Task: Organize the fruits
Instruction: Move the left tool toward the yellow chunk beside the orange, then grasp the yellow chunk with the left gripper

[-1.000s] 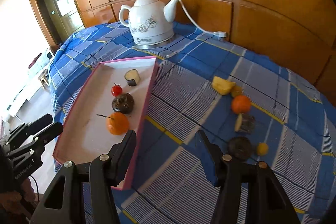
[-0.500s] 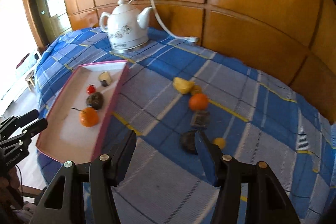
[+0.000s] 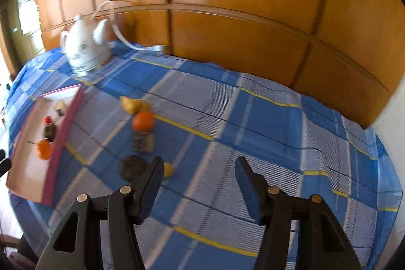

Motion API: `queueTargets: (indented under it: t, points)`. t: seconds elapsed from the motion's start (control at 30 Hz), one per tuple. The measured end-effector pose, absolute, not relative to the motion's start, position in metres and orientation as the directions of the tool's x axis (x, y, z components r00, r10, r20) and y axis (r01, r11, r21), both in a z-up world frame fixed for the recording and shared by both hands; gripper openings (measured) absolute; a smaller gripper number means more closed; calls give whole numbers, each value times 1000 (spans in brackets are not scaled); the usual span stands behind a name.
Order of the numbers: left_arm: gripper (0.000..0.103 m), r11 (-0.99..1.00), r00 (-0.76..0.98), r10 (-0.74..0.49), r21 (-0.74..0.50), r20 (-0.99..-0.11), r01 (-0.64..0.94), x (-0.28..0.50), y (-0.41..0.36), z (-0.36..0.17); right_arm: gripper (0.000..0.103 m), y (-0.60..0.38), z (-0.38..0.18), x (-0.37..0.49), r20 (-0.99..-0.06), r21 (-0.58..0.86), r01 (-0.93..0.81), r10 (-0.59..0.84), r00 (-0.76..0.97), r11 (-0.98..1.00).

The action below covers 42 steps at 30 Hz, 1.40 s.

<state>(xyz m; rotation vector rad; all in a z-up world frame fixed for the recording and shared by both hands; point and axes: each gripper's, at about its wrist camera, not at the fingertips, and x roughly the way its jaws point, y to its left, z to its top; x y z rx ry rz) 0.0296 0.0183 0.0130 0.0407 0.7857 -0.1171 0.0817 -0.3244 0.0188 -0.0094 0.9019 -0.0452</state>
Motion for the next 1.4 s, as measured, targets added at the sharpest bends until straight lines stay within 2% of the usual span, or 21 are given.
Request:
queueTargets:
  t: [0.17,0.57,0.83,1.3,1.4]
  points:
    - [47,990,694,-93,7,-714,140,33,8,12,59,-356,-2,86,-823,18,150,-71,563,989]
    - [47,974,640,-170,-29,-750,224,58,-27,8,59,-372,-5,91,-846,29,229,-98,524,973]
    - [47,954,571,-251,-100,-782,281,84,-58,2,59,-373,-4,91,-849,43,230,-86,522,972]
    - [47,944,509,-283,-142,-813,299,157,-93,-2,59,-367,3,91,-840,87,194,-32,542,977]
    - [54,943,491,-295,-165,-820,291,176,-99,-7,59,-366,4,91,-838,96,189,-23,545,977]
